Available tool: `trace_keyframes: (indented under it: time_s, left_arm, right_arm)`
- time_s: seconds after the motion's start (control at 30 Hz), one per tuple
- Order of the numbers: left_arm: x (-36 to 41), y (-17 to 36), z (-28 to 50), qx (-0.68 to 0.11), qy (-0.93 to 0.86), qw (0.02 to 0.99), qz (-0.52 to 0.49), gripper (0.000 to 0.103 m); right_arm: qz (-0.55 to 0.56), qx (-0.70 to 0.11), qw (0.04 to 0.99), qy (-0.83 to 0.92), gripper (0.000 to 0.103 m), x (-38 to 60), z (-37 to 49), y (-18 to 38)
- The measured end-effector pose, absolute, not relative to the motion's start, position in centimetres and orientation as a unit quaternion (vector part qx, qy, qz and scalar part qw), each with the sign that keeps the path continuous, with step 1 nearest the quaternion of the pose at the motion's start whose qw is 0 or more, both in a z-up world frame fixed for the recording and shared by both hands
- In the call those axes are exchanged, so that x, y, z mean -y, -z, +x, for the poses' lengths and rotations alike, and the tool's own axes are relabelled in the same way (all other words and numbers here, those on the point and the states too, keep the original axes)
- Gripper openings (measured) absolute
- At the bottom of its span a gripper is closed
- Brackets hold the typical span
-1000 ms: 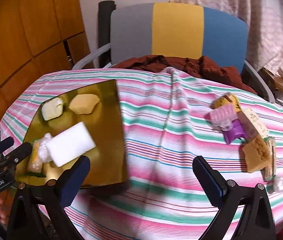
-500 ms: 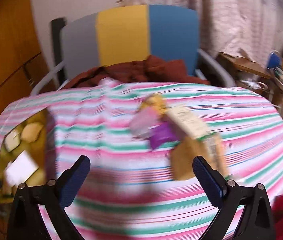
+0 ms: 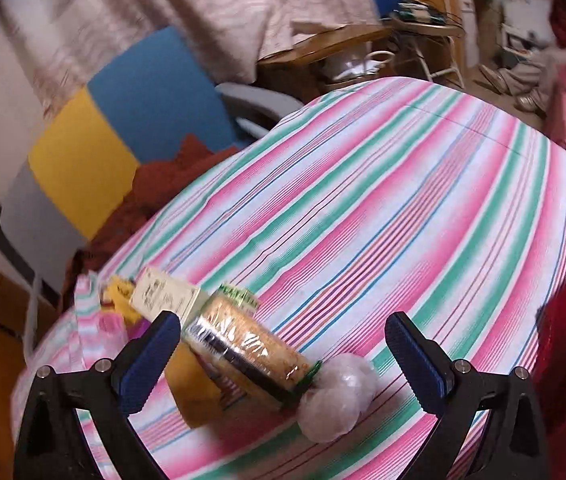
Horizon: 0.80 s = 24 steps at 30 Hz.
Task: Organize objects
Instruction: 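Withdraw both grippers from the tray toward the remaining items, then grasp the brown-yellow sponge with the left gripper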
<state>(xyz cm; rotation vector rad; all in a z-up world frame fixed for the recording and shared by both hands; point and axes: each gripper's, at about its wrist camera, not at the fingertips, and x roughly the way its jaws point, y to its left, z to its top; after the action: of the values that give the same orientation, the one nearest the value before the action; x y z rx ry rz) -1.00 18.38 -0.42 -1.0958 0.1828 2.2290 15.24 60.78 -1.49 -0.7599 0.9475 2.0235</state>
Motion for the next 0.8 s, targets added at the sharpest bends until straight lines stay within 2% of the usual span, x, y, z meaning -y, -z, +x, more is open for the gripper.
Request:
trace_keyframes:
  time_s: [0.2,0.5,0.8]
  left_arm:
    - [-23.8,1.3,0.1,-0.081,-0.812,0.378,-0.436,0.082]
    - [-31.3,3.4,0.1,-0.057,-0.744,0.442,-0.498,0.079]
    - [-38.5,6.2,-2.3,0.045,-0.679,0.465,-0.567,0.082]
  right_arm:
    - [-0.305,-0.375,0.359,-0.799,0.103,-60.6,14.9,1.5]
    - [-0.284,-0.398,0.347,-0.8,0.103,-60.7,15.1,1.8]
    - [-0.284,-0.408,0.32,-0.806,0.103,-60.7,14.7,2.0]
